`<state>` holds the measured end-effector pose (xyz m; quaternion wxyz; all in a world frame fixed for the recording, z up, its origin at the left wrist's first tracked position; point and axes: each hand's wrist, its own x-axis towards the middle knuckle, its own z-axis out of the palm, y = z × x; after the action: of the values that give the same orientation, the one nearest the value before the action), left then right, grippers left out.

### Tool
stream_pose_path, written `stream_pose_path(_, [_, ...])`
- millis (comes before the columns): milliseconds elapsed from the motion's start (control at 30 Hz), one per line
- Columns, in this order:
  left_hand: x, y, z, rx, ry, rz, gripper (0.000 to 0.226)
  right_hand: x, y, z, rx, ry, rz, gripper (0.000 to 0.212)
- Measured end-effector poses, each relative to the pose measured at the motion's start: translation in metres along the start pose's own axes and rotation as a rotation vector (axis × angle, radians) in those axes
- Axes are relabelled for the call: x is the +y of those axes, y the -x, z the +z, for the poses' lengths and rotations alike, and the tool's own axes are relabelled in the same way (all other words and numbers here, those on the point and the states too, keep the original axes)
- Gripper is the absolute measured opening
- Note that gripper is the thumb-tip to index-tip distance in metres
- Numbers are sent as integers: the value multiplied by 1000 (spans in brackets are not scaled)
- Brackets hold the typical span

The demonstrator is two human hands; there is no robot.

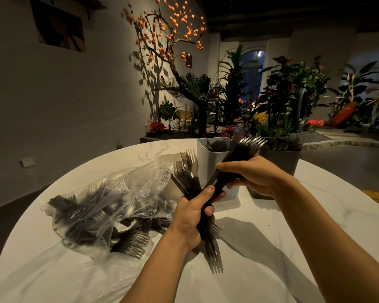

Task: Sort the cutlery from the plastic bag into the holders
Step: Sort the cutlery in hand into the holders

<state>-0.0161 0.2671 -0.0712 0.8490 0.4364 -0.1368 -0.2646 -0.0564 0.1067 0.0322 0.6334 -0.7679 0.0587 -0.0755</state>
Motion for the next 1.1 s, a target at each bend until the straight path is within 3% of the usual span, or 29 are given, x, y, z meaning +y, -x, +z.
stream_pose_path(233, [2,-2,-5,43,93,24,14,3,1,13,1,132,24,26])
stream_pose_path(467, [5,2,0,37,118,-4,24,-6,9,11,25,135,-78,21])
stream_pose_path(533, [6,1,0,42,132,-15,18,-16,10,7,70,116,-127,18])
stream_pose_path(633, [5,1,0,35,138,-18,18,-40,5,-7,259,106,-354,15])
stream_pose_path(733, [4,3,0,23,137,-32,19,-54,-7,-18,417,176,-509,27])
stream_pose_path(833, [5,4,1,24,154,-59,17,-50,-22,-21,451,372,-512,26])
stream_pose_path(967, [3,4,0,29,156,-71,20,-42,-37,-14,387,396,-464,21])
stream_pose_path(1100, [3,4,0,27,151,-77,20,-47,-47,-6,475,474,-529,23])
